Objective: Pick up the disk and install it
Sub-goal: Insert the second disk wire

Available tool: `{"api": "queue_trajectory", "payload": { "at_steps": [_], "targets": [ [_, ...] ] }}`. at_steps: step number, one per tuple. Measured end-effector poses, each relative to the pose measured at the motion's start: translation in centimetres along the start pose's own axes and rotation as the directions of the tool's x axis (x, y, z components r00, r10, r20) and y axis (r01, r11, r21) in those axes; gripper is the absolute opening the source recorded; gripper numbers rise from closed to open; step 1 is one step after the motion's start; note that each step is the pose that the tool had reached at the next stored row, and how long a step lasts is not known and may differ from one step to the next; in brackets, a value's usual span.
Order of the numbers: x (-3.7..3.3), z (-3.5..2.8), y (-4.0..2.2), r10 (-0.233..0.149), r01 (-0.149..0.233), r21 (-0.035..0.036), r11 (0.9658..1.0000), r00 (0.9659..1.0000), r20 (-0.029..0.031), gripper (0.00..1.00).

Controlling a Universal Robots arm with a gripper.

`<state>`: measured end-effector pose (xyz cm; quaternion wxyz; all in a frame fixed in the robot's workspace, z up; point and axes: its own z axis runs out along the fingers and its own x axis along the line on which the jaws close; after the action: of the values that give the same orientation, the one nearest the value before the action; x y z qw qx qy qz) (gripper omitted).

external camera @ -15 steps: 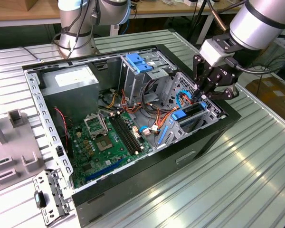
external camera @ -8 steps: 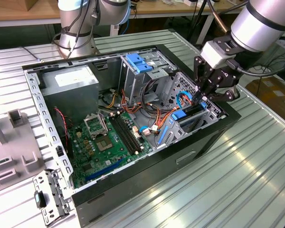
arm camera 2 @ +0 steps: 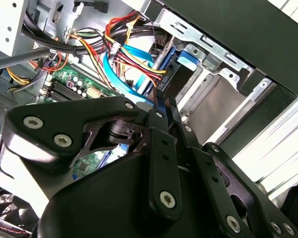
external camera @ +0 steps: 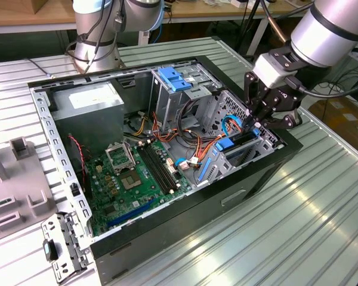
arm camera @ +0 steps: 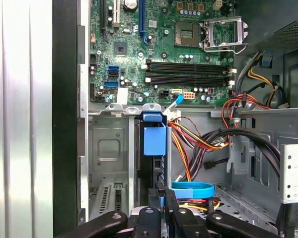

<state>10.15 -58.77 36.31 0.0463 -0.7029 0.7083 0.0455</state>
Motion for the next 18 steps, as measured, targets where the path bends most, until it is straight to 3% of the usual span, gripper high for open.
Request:
{"api": "queue_trajectory", "payload": {
  "at_steps": [18],
  "targets": [
    [0.30, 0.37, 0.01, 0.000, 0.000, 0.0000, 1.0000, 1.0000, 0.0004, 0.16]
  ]
}}
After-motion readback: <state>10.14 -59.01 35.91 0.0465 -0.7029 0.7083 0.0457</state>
